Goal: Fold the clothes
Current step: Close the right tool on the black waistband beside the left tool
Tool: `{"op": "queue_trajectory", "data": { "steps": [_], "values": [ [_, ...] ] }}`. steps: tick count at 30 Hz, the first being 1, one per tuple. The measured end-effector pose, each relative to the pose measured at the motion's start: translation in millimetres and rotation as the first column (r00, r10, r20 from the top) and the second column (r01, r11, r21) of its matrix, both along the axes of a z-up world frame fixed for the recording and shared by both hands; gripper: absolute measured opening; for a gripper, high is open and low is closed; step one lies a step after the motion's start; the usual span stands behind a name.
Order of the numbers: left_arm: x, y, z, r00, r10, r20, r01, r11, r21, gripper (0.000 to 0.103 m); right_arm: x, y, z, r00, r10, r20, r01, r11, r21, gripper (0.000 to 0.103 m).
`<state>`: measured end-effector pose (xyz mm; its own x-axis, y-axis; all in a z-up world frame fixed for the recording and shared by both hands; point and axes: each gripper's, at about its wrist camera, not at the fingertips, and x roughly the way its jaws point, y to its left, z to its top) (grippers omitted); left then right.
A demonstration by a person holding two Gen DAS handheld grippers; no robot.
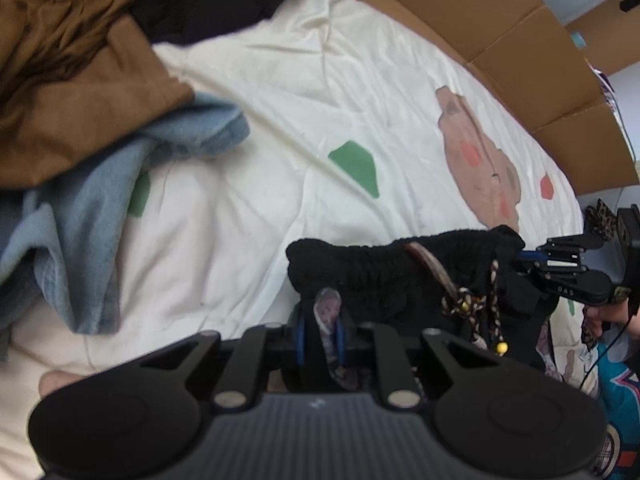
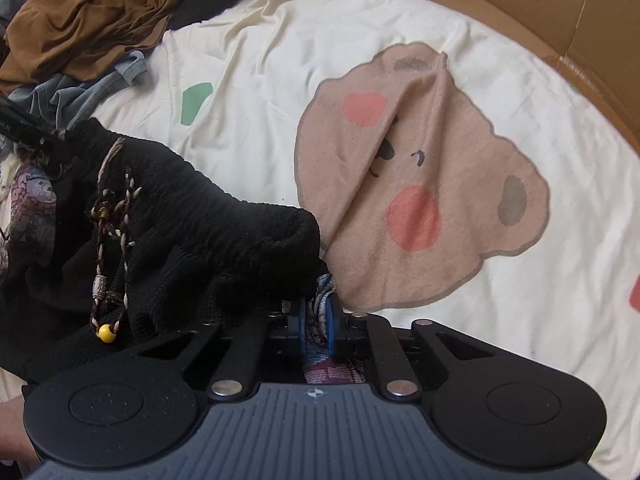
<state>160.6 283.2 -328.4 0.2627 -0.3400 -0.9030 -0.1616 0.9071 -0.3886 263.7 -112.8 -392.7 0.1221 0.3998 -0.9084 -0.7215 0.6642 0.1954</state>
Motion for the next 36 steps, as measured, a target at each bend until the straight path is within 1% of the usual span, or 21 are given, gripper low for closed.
{"op": "queue_trajectory", "data": {
  "steps": [5, 10, 12, 16, 21, 24, 26, 29, 33, 35, 36],
  "values": [
    [17, -14, 25, 0.993, -0.069, 0.091, 0.069, 0.998, 0.008, 0.014, -4, -21, 30, 0.996, -0.051, 0.071, 0.051, 0.999, 0.008, 0.005],
    [44, -35, 51, 0.97, -0.155, 0.189, 0.155, 0.988, 0.017, 0.014, -7, -53, 65, 0.982, -0.127, 0.139, 0.127, 0.992, 0.006, 0.005],
    [57, -45, 55, 0.958, -0.191, 0.214, 0.191, 0.981, 0.02, 0.014, -8, -69, 79, 0.971, -0.177, 0.164, 0.178, 0.984, 0.011, 0.005],
    [80, -67, 52, 0.938, -0.255, 0.233, 0.255, 0.966, 0.033, 0.013, -10, -102, 102, 0.938, -0.281, 0.202, 0.28, 0.959, 0.033, 0.005],
    [108, -95, 49, 0.907, -0.334, 0.255, 0.332, 0.942, 0.05, 0.013, -15, -134, 113, 0.892, -0.39, 0.229, 0.388, 0.92, 0.053, 0.005],
    [124, -111, 47, 0.885, -0.38, 0.268, 0.378, 0.924, 0.062, 0.013, -16, -149, 111, 0.865, -0.442, 0.237, 0.44, 0.896, 0.063, 0.005],
    [135, -122, 45, 0.869, -0.41, 0.276, 0.407, 0.911, 0.07, 0.013, -14, -156, 103, 0.852, -0.471, 0.228, 0.467, 0.881, 0.075, 0.005],
    [144, -123, 25, 0.877, -0.418, 0.237, 0.413, 0.908, 0.075, 0.013, -11, -160, 79, 0.844, -0.499, 0.195, 0.493, 0.866, 0.084, 0.005],
    [153, -121, -5, 0.889, -0.422, 0.176, 0.415, 0.906, 0.081, 0.014, -10, -157, 46, 0.845, -0.505, 0.175, 0.497, 0.863, 0.092, 0.005],
    [157, -119, -18, 0.897, -0.42, 0.141, 0.412, 0.907, 0.084, 0.018, -9, -158, 33, 0.842, -0.513, 0.166, 0.504, 0.858, 0.096, 0.006],
    [158, -117, -23, 0.902, -0.415, 0.119, 0.407, 0.91, 0.084, 0.023, -9, -159, 27, 0.841, -0.516, 0.161, 0.507, 0.856, 0.096, 0.006]
  ]
}}
